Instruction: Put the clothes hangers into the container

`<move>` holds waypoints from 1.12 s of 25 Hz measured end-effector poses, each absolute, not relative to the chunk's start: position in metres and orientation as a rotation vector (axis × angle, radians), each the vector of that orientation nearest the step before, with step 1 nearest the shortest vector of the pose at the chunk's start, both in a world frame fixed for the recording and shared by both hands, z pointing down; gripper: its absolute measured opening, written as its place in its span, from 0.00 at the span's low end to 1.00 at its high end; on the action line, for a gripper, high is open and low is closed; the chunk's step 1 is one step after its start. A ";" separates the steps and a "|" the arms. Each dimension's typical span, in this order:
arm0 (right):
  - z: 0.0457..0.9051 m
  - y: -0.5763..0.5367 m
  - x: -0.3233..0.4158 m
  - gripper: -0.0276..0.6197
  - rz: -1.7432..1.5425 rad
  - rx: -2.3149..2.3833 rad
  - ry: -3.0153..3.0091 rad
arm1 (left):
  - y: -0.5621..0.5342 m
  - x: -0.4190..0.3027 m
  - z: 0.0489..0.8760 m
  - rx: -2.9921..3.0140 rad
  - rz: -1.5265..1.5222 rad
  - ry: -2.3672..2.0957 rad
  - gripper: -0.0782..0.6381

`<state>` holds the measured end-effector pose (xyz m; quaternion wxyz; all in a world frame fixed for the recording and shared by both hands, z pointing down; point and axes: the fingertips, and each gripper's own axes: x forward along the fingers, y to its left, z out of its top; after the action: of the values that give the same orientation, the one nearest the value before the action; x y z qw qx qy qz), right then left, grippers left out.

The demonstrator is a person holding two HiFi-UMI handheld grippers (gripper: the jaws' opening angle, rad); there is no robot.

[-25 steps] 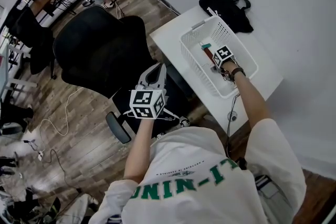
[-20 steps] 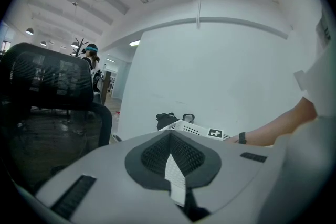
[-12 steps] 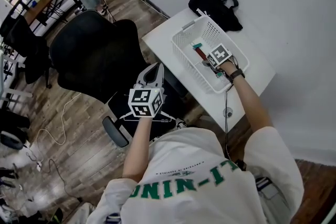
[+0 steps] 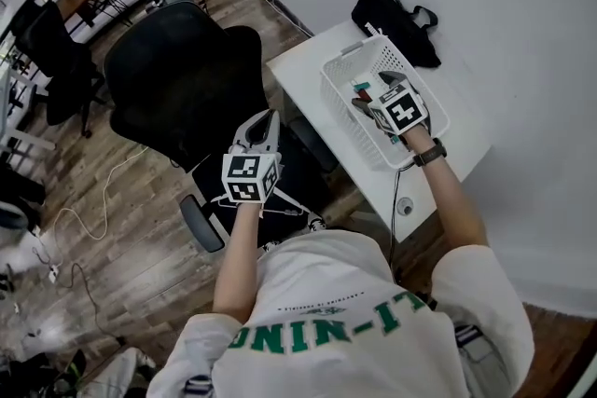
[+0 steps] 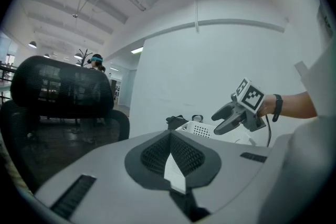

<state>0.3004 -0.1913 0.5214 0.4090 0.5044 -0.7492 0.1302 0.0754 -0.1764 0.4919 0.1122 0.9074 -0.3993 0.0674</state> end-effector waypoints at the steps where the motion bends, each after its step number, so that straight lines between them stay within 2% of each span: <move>1: 0.515 -0.191 0.284 0.67 0.313 1.245 -1.920 | -0.177 0.065 0.494 2.655 0.212 -1.205 0.12; 8: 0.531 -0.179 0.152 0.67 0.278 0.960 -2.066 | -0.167 -0.023 0.510 2.563 0.218 -1.420 0.12; 18: 0.645 -0.157 0.005 0.61 0.365 0.545 -2.133 | -0.145 -0.135 0.569 2.340 0.226 -1.637 0.12; 22: 0.710 -0.145 -0.033 0.59 0.474 0.428 -2.131 | -0.143 -0.160 0.602 2.254 0.185 -1.637 0.12; 28: 0.829 -0.134 -0.046 0.59 0.628 0.367 -2.035 | -0.157 -0.174 0.667 2.171 0.214 -1.620 0.12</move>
<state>-0.0464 -0.1338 0.8295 0.4707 0.1497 -0.8308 0.2565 -0.1744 -0.1568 0.6674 0.2106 0.7812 -0.5827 0.0769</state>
